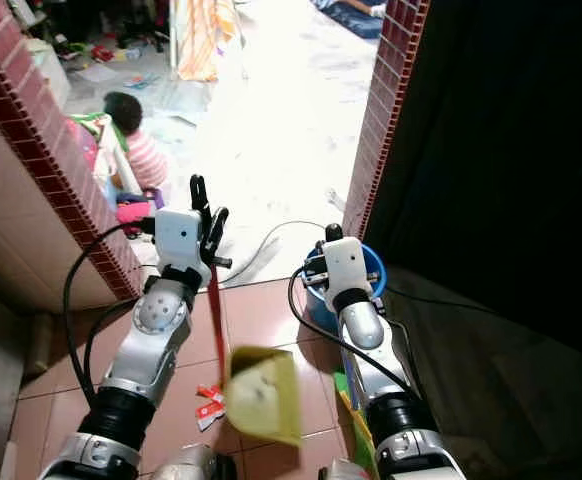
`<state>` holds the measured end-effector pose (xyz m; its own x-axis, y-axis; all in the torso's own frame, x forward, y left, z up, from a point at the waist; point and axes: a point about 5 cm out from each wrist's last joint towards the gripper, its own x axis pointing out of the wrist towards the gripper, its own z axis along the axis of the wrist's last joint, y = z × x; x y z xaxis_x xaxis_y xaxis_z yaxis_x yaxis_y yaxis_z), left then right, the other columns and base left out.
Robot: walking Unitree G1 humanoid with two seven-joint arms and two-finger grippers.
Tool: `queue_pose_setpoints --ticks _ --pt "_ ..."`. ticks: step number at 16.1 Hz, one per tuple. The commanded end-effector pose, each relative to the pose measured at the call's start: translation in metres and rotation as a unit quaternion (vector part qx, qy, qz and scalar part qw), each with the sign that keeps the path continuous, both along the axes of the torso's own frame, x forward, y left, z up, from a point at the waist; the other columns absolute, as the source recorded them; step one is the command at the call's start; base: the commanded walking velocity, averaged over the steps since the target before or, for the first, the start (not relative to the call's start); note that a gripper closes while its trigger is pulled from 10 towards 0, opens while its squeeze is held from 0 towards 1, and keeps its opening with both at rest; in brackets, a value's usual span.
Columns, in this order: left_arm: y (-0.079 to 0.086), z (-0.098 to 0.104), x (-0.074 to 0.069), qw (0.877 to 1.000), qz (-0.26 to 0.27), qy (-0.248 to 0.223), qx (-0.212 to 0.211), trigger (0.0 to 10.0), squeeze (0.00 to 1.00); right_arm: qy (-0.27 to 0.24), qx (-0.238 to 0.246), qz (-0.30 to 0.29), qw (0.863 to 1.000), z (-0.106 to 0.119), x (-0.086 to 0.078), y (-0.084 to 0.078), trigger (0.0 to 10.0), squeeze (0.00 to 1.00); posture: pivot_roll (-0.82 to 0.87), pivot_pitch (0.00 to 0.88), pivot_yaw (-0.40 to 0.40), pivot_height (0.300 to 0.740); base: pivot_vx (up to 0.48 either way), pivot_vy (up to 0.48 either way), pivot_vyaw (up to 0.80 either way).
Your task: Sweep floor
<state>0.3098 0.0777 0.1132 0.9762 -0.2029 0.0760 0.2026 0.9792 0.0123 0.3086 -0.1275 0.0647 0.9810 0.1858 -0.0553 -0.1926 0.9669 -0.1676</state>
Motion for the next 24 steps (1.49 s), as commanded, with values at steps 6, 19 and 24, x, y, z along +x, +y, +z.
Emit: queue_pose_setpoints --ticks 6,19,24 --pt "-0.005 0.019 0.003 0.999 -0.008 -0.034 -0.011 10.0 0.00 0.002 0.007 0.000 1.000 0.000 0.002 0.003 10.0 0.00 -0.04 0.000 0.029 0.740 -0.257 0.000 0.00" --pt "-0.005 0.025 0.004 0.999 -0.010 -0.038 -0.016 10.0 0.00 0.000 0.005 0.003 1.000 0.000 0.003 0.005 10.0 0.00 -0.04 0.000 0.029 0.740 -0.174 0.000 0.00" --pt "0.004 0.030 0.006 0.998 0.009 -0.052 -0.023 10.0 0.00 0.001 0.006 0.004 1.000 -0.001 0.003 0.005 10.0 0.00 -0.04 0.000 0.029 0.740 0.000 0.000 0.00"
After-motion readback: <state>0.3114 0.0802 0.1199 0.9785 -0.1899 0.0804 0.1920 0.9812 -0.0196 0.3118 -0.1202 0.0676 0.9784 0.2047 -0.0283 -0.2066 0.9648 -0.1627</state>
